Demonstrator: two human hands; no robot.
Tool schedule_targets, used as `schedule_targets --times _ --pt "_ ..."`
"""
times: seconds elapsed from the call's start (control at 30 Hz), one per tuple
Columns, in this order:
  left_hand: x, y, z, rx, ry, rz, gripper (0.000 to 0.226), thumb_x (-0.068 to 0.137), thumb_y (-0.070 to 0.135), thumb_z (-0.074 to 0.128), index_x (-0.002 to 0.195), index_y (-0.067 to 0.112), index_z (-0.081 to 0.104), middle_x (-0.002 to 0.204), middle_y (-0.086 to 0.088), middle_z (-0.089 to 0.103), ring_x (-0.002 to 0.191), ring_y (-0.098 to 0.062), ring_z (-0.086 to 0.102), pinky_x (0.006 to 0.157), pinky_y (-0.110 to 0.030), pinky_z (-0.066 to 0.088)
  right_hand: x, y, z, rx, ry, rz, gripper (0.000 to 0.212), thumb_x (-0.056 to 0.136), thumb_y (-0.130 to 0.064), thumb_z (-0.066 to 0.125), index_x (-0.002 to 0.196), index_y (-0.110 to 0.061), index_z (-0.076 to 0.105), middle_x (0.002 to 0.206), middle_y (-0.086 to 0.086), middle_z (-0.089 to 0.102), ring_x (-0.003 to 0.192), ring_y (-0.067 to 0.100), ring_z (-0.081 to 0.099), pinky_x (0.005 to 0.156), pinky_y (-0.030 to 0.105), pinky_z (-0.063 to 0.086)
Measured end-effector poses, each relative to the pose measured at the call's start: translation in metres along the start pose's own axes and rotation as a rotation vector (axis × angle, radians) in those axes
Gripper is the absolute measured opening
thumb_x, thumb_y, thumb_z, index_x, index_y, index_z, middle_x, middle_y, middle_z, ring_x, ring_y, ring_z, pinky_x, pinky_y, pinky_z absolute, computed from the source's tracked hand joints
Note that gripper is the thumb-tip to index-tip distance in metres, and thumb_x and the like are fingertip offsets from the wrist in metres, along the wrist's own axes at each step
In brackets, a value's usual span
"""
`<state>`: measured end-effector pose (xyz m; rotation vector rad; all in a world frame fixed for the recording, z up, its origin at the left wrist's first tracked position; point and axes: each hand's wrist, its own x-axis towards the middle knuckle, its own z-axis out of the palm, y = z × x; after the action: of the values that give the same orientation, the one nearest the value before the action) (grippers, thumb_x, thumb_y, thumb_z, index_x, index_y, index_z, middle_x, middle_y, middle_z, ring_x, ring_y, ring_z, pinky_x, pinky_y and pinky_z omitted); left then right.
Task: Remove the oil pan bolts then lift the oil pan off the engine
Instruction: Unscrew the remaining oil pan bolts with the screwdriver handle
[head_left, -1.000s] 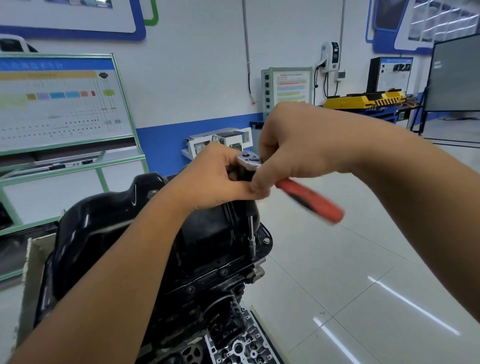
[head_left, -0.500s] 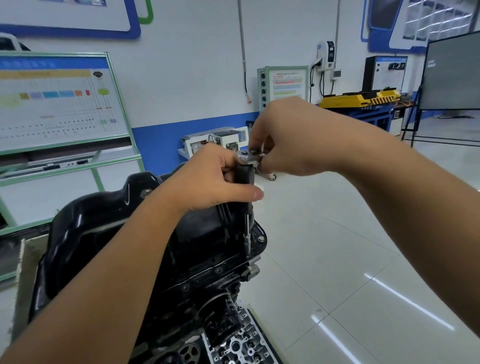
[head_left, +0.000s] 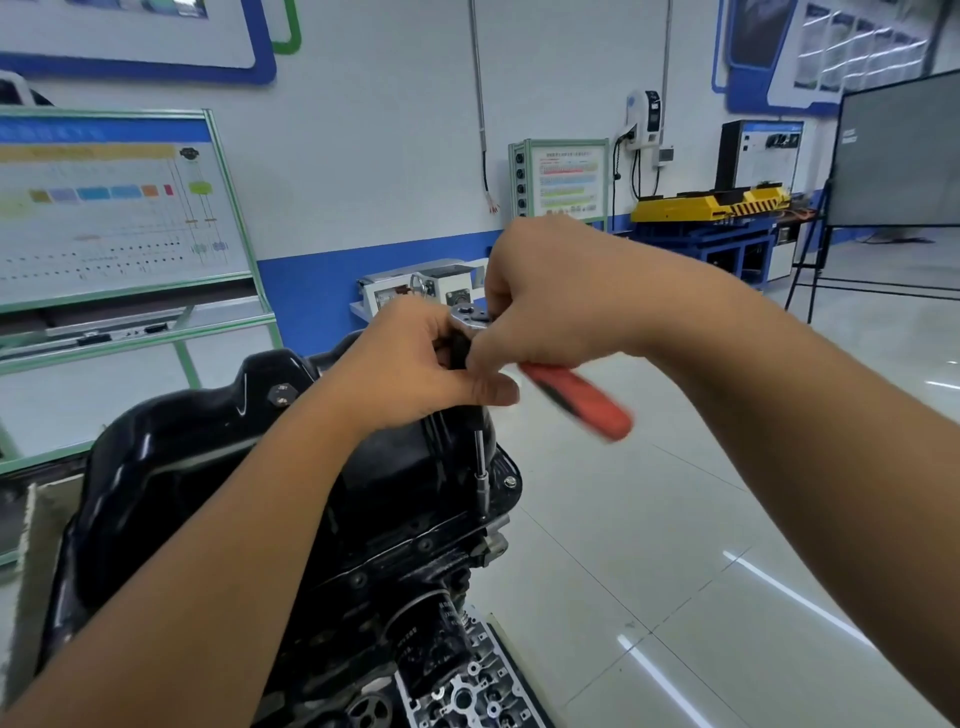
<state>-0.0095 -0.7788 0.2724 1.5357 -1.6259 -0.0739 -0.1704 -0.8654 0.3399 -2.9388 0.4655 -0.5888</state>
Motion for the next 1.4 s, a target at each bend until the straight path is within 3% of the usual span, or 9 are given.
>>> schedule_targets --times 0.2,0.4,0.57,0.77,0.87,0.93,1.1,1.2,1.4 --pt "0.0 -0.002 -0.002 -0.04 -0.021 -0.041 0.057 0.055 0.053 0.09 0.098 0.017 0.08 0.079 -0.01 0.075 0.068 -0.008 0.061 0.069 -0.029 0.055 0.003 0.003 0.002 -0.1 0.082 -0.007 0.01 0.086 -0.013 0.067 0.092 -0.016 0.075 0.088 0.005 0.07 0.082 0.024 0.066 0.068 0.035 0.058" --pt "0.001 -0.001 0.001 -0.057 0.009 -0.017 0.029 0.052 0.053 0.093 0.072 0.041 0.077 0.058 0.016 0.066 0.052 0.006 0.054 0.055 -0.007 0.042 -0.002 0.002 -0.006 0.051 -0.026 0.04 0.035 0.07 -0.034 0.085 0.057 -0.012 0.061 0.05 -0.003 0.051 0.048 0.013 0.044 0.041 0.023 0.034" --pt "0.001 -0.004 -0.002 -0.026 -0.013 -0.029 0.045 0.056 0.054 0.09 0.088 0.025 0.08 0.073 0.0 0.074 0.067 -0.007 0.064 0.067 -0.023 0.054 0.002 0.005 -0.001 -0.091 0.065 -0.008 0.006 0.085 -0.015 0.073 0.091 -0.016 0.076 0.085 0.003 0.071 0.082 0.023 0.068 0.07 0.034 0.058" --pt "0.002 -0.002 0.0 0.001 0.016 -0.014 0.033 0.059 0.053 0.087 0.081 0.029 0.079 0.069 0.006 0.073 0.061 -0.002 0.059 0.06 -0.019 0.047 -0.004 0.0 -0.007 0.066 -0.005 0.015 0.029 0.07 -0.032 0.085 0.063 -0.009 0.068 0.054 0.002 0.059 0.05 0.012 0.047 0.044 0.024 0.038" --pt "0.002 -0.004 -0.002 -0.009 0.003 -0.035 0.044 0.057 0.052 0.089 0.088 0.022 0.079 0.07 0.002 0.073 0.063 -0.006 0.063 0.063 -0.021 0.053 -0.001 0.001 -0.006 0.018 0.006 0.008 0.009 0.076 -0.02 0.081 0.08 -0.013 0.077 0.074 0.006 0.072 0.065 0.014 0.062 0.057 0.025 0.051" --pt "0.002 -0.006 -0.003 0.017 -0.005 -0.039 0.049 0.059 0.051 0.093 0.089 0.015 0.077 0.055 0.005 0.054 0.052 -0.008 0.048 0.054 -0.018 0.042 0.0 0.002 -0.001 -0.047 0.058 0.012 0.018 0.083 -0.007 0.067 0.095 -0.015 0.077 0.088 0.005 0.072 0.082 0.021 0.068 0.072 0.034 0.06" --pt "0.002 -0.006 0.001 0.032 0.014 -0.036 0.018 0.073 0.03 0.092 0.077 0.037 0.076 0.048 0.016 0.038 0.046 -0.003 0.034 0.049 -0.01 0.032 0.001 0.003 0.002 -0.082 0.099 0.026 0.023 0.077 -0.012 0.067 0.063 -0.013 0.048 0.06 0.003 0.046 0.055 0.022 0.044 0.051 0.028 0.035" --pt "0.002 -0.004 0.0 0.006 0.029 -0.038 0.02 0.066 0.041 0.091 0.08 0.037 0.079 0.054 0.014 0.051 0.05 -0.003 0.039 0.053 -0.015 0.036 0.0 0.003 -0.006 0.037 -0.005 0.04 0.031 0.069 -0.024 0.082 0.056 -0.012 0.057 0.048 0.0 0.048 0.053 0.019 0.045 0.048 0.026 0.035" --pt "0.001 -0.007 -0.003 0.012 -0.007 -0.016 0.048 0.061 0.055 0.086 0.098 0.025 0.079 0.052 0.011 0.037 0.051 -0.008 0.034 0.053 -0.017 0.032 0.006 0.007 0.004 -0.1 0.073 -0.014 0.014 0.082 -0.005 0.059 0.081 -0.011 0.071 0.079 0.006 0.067 0.075 0.024 0.062 0.062 0.033 0.054"
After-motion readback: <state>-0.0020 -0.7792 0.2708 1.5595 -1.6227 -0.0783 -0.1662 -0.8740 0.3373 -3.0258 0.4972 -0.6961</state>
